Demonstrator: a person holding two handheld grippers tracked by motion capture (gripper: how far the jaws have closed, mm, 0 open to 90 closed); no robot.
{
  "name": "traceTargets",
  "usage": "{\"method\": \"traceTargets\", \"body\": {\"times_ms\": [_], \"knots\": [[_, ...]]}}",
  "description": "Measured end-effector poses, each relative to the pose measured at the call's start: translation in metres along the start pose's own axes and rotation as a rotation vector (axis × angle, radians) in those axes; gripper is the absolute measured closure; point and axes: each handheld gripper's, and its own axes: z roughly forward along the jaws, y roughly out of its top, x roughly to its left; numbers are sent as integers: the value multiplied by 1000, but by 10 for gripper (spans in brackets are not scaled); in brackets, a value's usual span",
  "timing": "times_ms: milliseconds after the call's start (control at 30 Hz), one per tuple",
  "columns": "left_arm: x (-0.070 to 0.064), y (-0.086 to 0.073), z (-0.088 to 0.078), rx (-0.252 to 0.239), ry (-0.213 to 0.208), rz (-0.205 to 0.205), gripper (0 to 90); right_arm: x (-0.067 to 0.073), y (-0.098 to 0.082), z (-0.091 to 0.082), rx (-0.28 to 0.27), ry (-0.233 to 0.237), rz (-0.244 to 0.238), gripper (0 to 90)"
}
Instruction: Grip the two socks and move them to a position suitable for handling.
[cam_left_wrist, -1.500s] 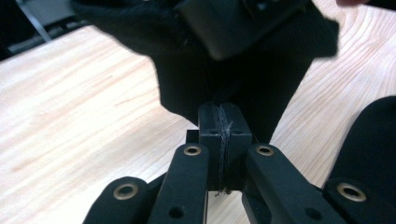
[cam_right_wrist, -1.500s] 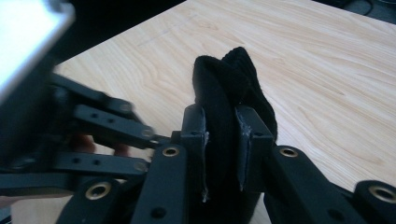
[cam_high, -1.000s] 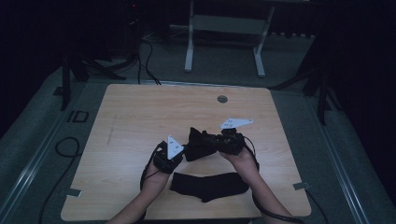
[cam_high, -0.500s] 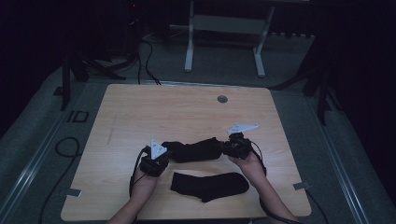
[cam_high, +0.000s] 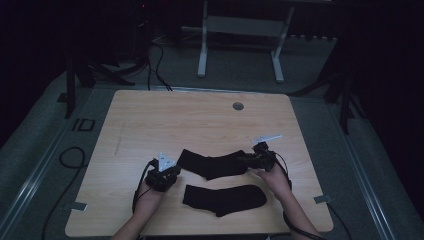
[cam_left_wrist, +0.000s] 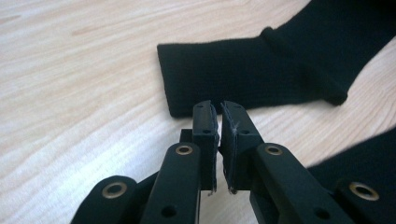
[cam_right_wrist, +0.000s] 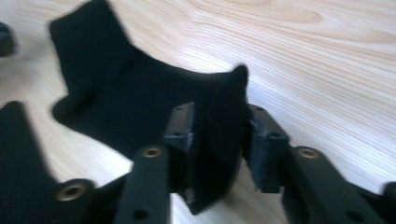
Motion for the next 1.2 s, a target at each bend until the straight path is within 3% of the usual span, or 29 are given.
{"method": "traceTargets", "body": {"times_ms": [33, 100, 167, 200, 300, 400, 533, 567, 633, 667, 700, 800, 1000, 1067, 1200], "knots": [[1, 6, 1, -1, 1, 10, 771, -6, -1, -3, 1, -17, 21, 506], [1, 10, 3, -19, -25, 20, 719, -11, -1, -6, 3, -71, 30, 482], [1, 14, 6, -13, -31, 49, 677, -14, -1, -10, -11, -62, 36, 503], [1, 15, 6, -19, -40, 54, 670, -15, -2, -13, -22, -80, 28, 616], [3, 21, 12, -34, -49, 85, 702, -9, -2, -20, -61, -89, -7, 816], [6, 25, 20, -29, -45, 96, 832, 3, -3, -14, -32, -55, -72, 894], [9, 30, 33, 11, -18, 123, 894, 12, -5, 0, 18, -48, -118, 895], [10, 30, 37, 35, -21, 124, 895, 13, -6, 4, 28, -54, -125, 895], [10, 30, 37, 35, -21, 124, 896, 12, -7, 7, 38, -58, -125, 895], [10, 27, 46, 79, -28, 136, 896, 11, -9, 12, 62, -72, -129, 895], [11, 26, 48, 87, -37, 135, 895, 9, -10, 13, 67, -73, -131, 895], [11, 23, 49, 71, -60, 106, 896, 5, -12, 10, 62, -88, -123, 895], [3, 24, 48, 79, -76, 130, 894, -10, -18, 1, 55, -105, -92, 895], [-8, 24, 49, 77, -113, 148, 892, -15, -23, -5, 51, -113, -85, 895], [-17, 26, 50, 86, -142, 167, 892, -20, -30, -12, 48, -127, -77, 895]]}}
